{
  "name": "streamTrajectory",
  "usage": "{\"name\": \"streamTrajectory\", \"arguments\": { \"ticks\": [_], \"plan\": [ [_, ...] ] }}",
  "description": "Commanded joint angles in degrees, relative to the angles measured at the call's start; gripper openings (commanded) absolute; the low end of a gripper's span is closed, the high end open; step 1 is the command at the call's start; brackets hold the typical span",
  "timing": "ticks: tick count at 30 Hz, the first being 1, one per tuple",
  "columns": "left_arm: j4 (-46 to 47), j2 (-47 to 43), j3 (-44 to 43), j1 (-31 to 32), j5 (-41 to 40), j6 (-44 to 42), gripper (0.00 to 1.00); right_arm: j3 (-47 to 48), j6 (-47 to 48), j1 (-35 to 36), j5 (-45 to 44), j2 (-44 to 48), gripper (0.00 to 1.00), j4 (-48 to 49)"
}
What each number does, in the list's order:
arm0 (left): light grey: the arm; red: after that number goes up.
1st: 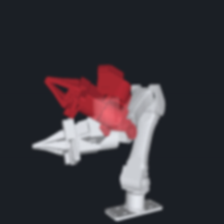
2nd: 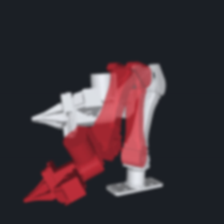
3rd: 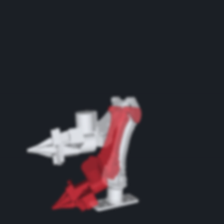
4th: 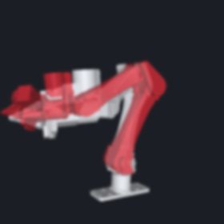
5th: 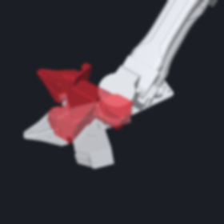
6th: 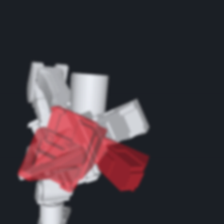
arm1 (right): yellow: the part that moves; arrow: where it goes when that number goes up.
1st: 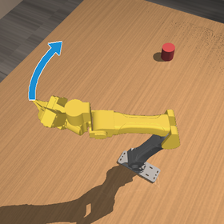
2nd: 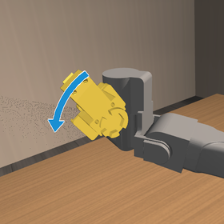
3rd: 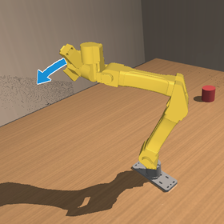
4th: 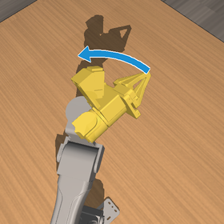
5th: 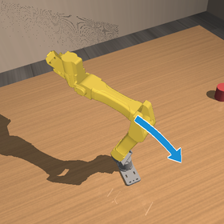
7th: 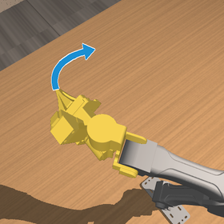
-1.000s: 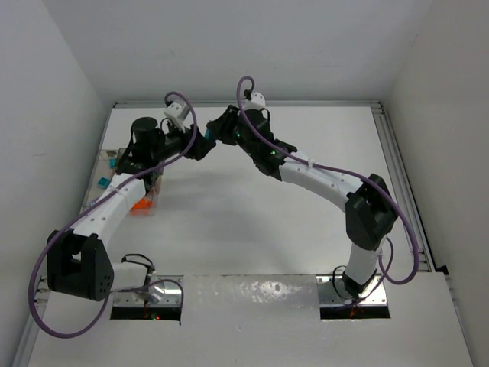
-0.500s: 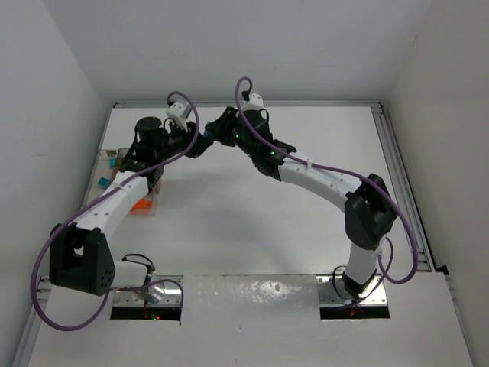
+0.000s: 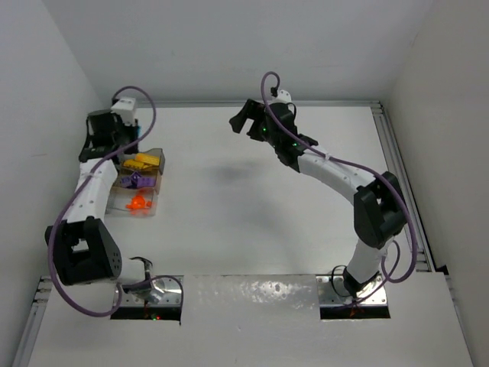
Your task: Sort the legos into containers by color
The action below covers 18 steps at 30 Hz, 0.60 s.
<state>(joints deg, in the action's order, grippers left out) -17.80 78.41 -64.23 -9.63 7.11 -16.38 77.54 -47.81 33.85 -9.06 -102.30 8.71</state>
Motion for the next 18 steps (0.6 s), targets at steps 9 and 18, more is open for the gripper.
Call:
{"name": "streamTrajectory", "arguments": {
  "ticks": [9, 18],
  "plan": [
    [-6.02, 8.51, -1.78, -24.38, -1.41, -17.19, 0.0, 0.86, 10.28, 0.87, 5.54, 4.04, 0.99, -1.5],
    [-4.61, 17.56, -3.8, -24.56, 2.2, -20.44, 0.0, 3.5, 11.43, 0.87, 5.28, 3.25, 0.99, -6.95]
  ]
}}
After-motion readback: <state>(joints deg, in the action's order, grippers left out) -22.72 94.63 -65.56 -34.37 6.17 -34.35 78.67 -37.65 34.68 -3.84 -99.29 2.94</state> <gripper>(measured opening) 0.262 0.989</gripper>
